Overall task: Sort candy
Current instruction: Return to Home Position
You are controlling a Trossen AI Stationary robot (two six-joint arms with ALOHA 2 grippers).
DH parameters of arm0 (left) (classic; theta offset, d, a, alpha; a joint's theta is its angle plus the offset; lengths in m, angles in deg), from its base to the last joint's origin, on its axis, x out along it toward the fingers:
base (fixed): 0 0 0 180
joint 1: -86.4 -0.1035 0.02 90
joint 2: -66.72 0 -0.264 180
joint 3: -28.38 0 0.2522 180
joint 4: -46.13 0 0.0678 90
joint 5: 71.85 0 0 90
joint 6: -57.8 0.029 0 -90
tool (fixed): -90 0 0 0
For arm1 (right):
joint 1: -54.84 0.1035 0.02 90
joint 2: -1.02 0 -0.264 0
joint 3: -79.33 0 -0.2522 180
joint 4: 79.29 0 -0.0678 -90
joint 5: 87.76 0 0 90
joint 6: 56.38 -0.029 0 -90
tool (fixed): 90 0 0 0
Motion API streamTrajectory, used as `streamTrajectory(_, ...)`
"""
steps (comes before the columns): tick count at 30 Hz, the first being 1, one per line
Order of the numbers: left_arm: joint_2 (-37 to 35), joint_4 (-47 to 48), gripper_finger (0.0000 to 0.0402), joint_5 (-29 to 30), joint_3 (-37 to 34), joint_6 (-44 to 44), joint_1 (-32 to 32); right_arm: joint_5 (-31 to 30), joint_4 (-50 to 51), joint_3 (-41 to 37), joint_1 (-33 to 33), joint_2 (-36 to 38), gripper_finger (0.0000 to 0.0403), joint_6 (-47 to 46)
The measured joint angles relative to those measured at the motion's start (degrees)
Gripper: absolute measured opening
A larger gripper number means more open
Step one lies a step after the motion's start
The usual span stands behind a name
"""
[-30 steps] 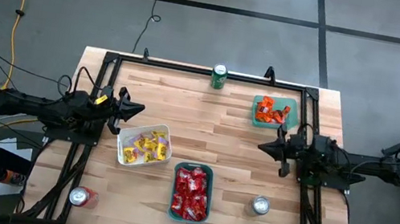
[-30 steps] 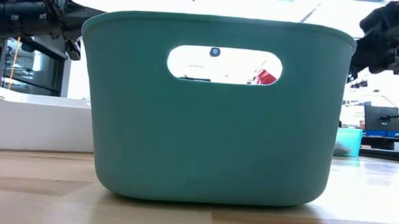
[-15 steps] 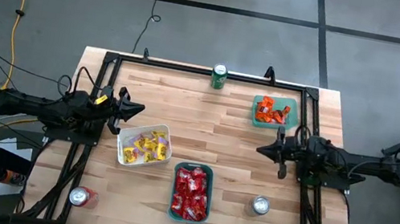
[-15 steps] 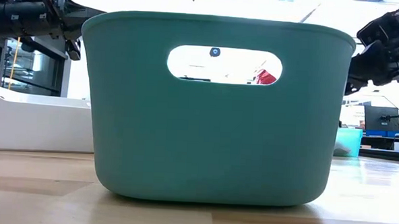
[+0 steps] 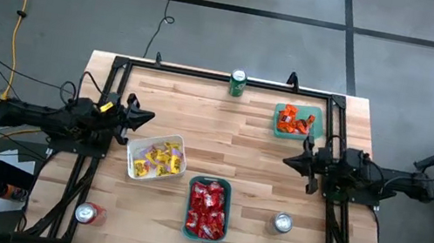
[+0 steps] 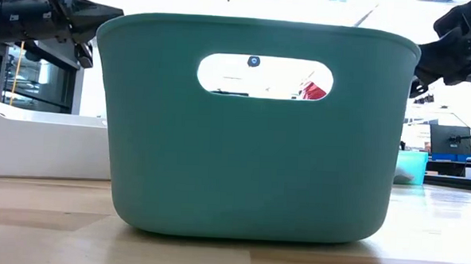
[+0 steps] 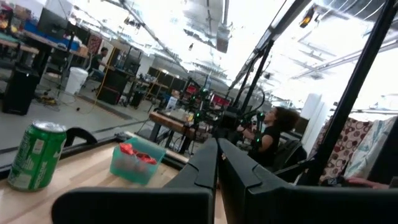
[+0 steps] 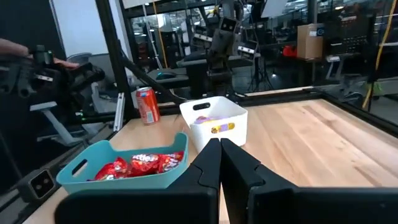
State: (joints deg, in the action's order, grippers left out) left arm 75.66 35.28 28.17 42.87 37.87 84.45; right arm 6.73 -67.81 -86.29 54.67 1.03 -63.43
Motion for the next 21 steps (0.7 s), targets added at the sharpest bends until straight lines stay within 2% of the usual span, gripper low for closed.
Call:
streamTrajectory(4,-4.2,3.3,0.0000,0.0,0.1,0.0,-0.4,0.0,0.2,0.0,1.5,0.0,0.0000,0.0)
streamTrajectory(8,-8.6,11.0,0.0000,0.0,0.0,0.0,-1.6,0.1,0.8,0.0,1.8,-0.4,0.0000,0.0)
streamTrajectory(14,-8.8,22.8,0.0000,-0.3,0.0,0.1,-1.8,0.1,1.0,0.0,1.8,-0.4,0.0000,0.0)
streamTrajectory(21,-8.7,22.1,0.0000,-0.9,0.0,0.5,0.8,0.1,1.0,0.0,1.8,-0.4,0.0000,0.0)
